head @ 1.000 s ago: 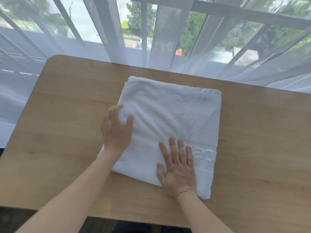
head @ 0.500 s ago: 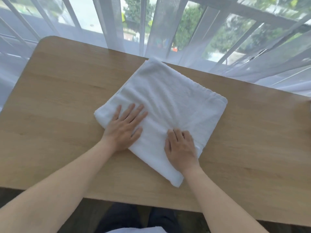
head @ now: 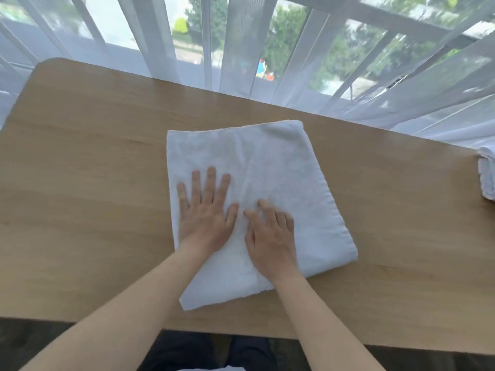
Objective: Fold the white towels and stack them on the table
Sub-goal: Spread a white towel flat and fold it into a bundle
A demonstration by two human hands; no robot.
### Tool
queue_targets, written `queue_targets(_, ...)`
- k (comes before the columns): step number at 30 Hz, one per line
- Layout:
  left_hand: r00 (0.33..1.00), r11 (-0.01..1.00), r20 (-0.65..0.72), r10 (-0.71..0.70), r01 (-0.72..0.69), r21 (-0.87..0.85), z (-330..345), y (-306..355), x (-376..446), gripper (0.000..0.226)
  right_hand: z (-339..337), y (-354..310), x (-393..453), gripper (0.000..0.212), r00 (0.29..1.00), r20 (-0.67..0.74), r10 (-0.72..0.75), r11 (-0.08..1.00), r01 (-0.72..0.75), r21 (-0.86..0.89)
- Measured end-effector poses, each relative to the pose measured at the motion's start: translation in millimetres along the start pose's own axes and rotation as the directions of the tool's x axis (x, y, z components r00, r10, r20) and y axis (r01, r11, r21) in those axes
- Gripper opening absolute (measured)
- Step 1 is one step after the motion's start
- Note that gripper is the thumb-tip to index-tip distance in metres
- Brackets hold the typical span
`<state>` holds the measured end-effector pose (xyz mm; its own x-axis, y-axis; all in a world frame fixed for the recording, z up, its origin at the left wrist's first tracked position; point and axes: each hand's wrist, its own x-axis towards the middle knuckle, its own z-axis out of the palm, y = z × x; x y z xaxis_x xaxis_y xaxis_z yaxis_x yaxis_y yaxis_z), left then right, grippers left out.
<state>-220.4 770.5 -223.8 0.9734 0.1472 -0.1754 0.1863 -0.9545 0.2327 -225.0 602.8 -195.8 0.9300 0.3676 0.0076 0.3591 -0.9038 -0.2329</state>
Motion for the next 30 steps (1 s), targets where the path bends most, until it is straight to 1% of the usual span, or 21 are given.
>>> queue_targets(3,0.996,0.996,-0.007,0.088,-0.088,0.017,-3.6,-5.4,29.5,0.071,-1.9,17.9,-2.4,0.046,0.994,0.104,0.026,0.999,-0.029,0.026)
queue_targets(6,0.988,0.987,-0.007,0.154,-0.153,0.053,-8.8,-3.9,51.0,0.070,2.0,22.9,12.9,0.052,0.985,0.137,0.105,0.993,-0.111,0.034)
queue_targets(8,0.984,0.981,-0.013,0.179,-0.178,0.072,-10.5,-1.5,58.2,0.071,3.5,31.6,33.0,0.054,0.980,0.152,0.129,0.991,-0.134,0.022)
queue_targets(10,0.979,0.977,-0.028,0.202,-0.199,0.075,-11.4,0.3,60.6,0.071,1.9,41.9,57.4,0.056,0.986,0.157,0.052,0.998,-0.059,0.037)
queue_targets(12,0.978,0.978,-0.057,0.199,-0.194,0.078,-8.6,-0.1,58.3,0.071,0.1,55.1,82.9,0.057,0.977,0.182,-0.116,0.993,0.112,0.034)
queue_targets(13,0.977,0.978,-0.077,0.198,-0.191,0.084,-8.9,-0.3,58.1,0.071,-1.6,63.7,97.8,0.056,0.965,0.200,-0.171,0.985,0.174,0.003)
queue_targets(14,0.977,0.979,-0.092,0.194,-0.187,0.084,-9.0,-0.5,59.6,0.071,-3.0,75.6,115.2,0.056,0.958,0.222,-0.184,0.981,0.192,-0.014)
queue_targets(15,0.976,0.979,-0.105,0.190,-0.181,0.090,-8.9,0.0,60.9,0.071,-4.2,88.6,132.0,0.057,0.959,0.243,-0.145,0.987,0.157,-0.032)
queue_targets(16,0.975,0.980,-0.119,0.188,-0.177,0.094,-9.0,0.3,61.2,0.071,-6.0,100.3,145.6,0.057,0.963,0.266,-0.044,0.996,0.062,-0.060)
queue_targets(17,0.974,0.980,-0.130,0.187,-0.175,0.094,-8.5,0.2,61.9,0.070,-8.1,111.3,157.4,0.058,0.958,0.270,0.099,0.993,-0.079,-0.083)
queue_targets(18,0.972,0.980,-0.139,0.188,-0.176,0.095,-7.2,-0.1,62.7,0.070,-10.6,119.5,168.3,0.058,0.930,0.269,0.250,0.968,-0.232,-0.097)
queue_targets(19,0.971,0.979,-0.145,0.191,-0.178,0.099,-6.2,-1.0,63.4,0.069,-12.0,123.4,177.5,0.060,0.883,0.263,0.390,0.921,-0.375,-0.106)
queue_targets(20,0.969,0.979,-0.155,0.194,-0.179,0.101,-5.4,-1.8,64.2,0.069,-12.3,120.5,183.3,0.063,0.837,0.239,0.492,0.870,-0.480,-0.110)
queue_targets(21,0.967,0.980,-0.172,0.191,-0.176,0.096,-4.6,-2.0,64.5,0.068,-11.5,110.0,186.0,0.066,0.818,0.197,0.541,0.841,-0.532,-0.100)
queue_targets(22,0.963,0.980,-0.186,0.192,-0.177,0.094,-3.7,-1.8,64.2,0.068,-9.2,94.1,184.0,0.068,0.839,0.154,0.522,0.853,-0.519,-0.061)
queue_targets(23,0.960,0.978,-0.195,0.200,-0.185,0.096,-3.3,-1.2,63.8,0.067,-5.9,75.9,177.9,0.068,0.901,0.125,0.415,0.908,-0.418,-0.001)
queue_targets(24,0.957,0.977,-0.206,0.205,-0.188,0.098,-3.1,-0.7,63.8,0.067,-1.8,59.7,169.9,0.066,0.963,0.127,0.239,0.969,-0.245,0.029)
queue_targets(25,0.954,0.977,-0.219,0.205,-0.187,0.099,-3.4,-0.7,64.1,0.067,2.8,51.5,163.3,0.063,0.986,0.156,0.066,0.997,-0.072,0.036)
queue_targets(26,0.953,0.978,-0.226,0.204,-0.185,0.101,-3.4,-0.8,64.7,0.067,5.5,54.3,162.1,0.061,0.981,0.189,-0.035,0.999,0.029,0.035)
queue_targets(27,0.952,0.977,-0.226,0.205,-0.186,0.102,-2.7,-0.7,64.5,0.067,4.3,66.3,166.2,0.061,0.976,0.213,-0.035,0.999,0.031,0.024)
queue_targets(30,0.949,0.977,-0.240,0.203,-0.182,0.108,-1.2,-1.3,66.0,0.066,-0.5,122.5,189.2,0.063,0.968,0.179,0.178,0.983,-0.168,-0.069)
